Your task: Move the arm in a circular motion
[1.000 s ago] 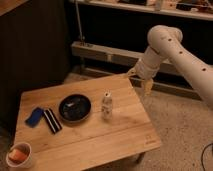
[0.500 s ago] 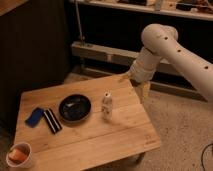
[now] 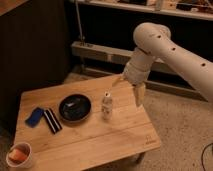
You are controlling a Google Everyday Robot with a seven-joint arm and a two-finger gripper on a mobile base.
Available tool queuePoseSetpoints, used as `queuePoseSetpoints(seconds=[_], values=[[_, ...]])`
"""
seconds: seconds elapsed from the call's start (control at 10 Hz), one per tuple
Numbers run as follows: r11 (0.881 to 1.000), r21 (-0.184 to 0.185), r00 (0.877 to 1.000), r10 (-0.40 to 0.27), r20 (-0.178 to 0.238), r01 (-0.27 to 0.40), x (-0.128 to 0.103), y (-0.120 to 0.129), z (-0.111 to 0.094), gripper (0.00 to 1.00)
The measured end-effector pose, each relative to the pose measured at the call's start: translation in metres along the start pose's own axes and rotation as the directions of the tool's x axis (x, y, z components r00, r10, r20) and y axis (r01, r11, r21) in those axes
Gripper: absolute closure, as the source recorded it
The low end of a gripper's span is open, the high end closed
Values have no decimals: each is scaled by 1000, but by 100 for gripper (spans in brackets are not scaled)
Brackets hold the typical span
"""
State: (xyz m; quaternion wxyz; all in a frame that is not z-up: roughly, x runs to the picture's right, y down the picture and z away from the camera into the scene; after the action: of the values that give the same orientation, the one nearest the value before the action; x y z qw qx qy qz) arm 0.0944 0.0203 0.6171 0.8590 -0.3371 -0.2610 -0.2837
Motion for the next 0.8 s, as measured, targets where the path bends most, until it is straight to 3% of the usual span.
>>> queuePoseSetpoints(seconds=[0.4, 0.8], values=[[1000, -1, 1000, -8, 10, 8, 2, -3, 1, 20], [997, -1, 997, -78, 18, 78, -35, -4, 5, 20]])
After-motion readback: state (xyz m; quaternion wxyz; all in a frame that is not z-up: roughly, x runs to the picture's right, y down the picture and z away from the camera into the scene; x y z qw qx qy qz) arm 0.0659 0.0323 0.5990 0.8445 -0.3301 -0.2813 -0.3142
